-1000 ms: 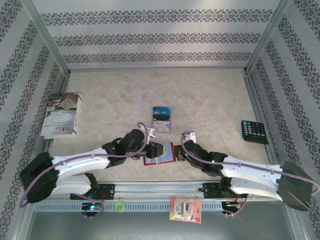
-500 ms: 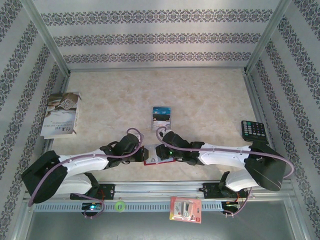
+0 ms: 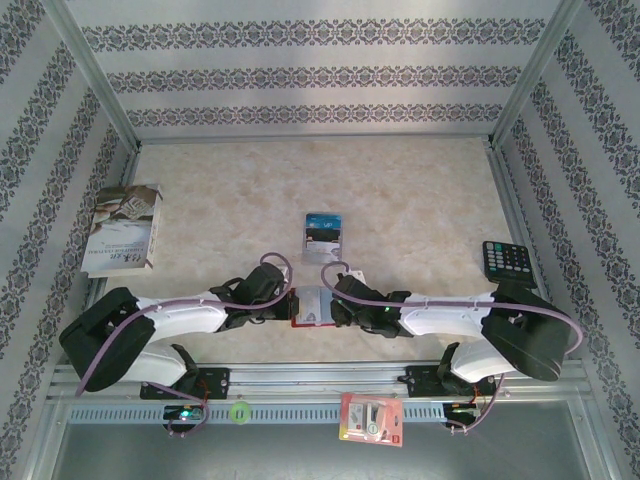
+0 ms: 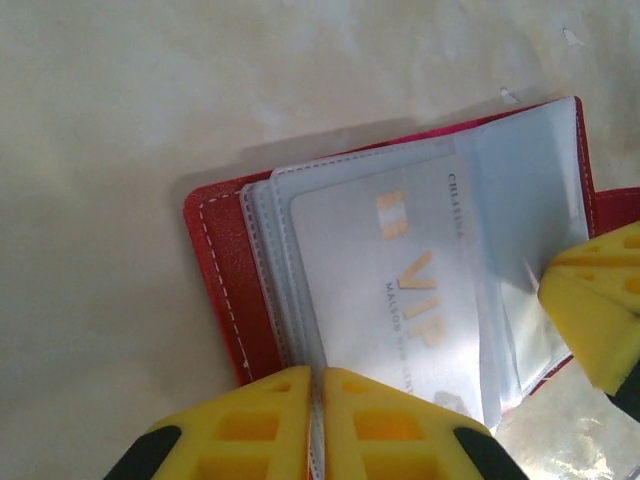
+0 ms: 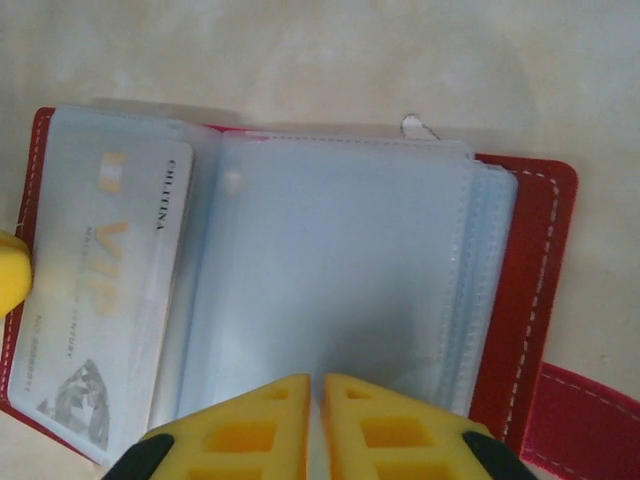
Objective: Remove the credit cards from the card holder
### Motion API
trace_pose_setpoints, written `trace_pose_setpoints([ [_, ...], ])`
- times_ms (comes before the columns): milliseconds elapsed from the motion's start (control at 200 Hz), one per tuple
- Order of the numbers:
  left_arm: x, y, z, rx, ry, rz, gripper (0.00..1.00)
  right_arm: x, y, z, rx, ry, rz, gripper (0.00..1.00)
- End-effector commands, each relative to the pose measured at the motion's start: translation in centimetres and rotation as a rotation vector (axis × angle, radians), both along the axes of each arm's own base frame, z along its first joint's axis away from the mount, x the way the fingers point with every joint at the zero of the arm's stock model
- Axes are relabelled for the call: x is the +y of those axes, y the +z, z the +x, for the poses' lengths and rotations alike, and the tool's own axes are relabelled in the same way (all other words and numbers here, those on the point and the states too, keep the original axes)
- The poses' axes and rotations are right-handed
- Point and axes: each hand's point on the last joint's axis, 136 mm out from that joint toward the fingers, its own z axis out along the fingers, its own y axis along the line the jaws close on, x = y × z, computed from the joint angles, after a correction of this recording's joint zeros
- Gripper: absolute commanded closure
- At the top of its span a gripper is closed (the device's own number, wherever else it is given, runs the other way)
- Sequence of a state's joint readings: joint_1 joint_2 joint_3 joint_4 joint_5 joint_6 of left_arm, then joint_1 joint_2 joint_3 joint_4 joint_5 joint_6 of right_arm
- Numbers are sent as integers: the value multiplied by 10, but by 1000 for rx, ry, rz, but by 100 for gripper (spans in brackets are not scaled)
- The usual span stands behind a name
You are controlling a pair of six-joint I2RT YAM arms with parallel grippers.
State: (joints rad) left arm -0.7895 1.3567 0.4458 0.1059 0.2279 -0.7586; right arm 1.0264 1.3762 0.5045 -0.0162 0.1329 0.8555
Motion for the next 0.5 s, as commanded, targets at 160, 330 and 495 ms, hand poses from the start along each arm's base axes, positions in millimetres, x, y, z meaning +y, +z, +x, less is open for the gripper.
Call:
trace_pose_setpoints([
  [160,3,42,7,-104,-9,-46,79,18,66,6,-145,99,85,69],
  [330,-2,42,6,-108,-26,-69,81,52,73,6,-77,181,174,70],
  [495,-12,31,14,-93,-30,-75,81,57,48,20,53,108,215,72],
])
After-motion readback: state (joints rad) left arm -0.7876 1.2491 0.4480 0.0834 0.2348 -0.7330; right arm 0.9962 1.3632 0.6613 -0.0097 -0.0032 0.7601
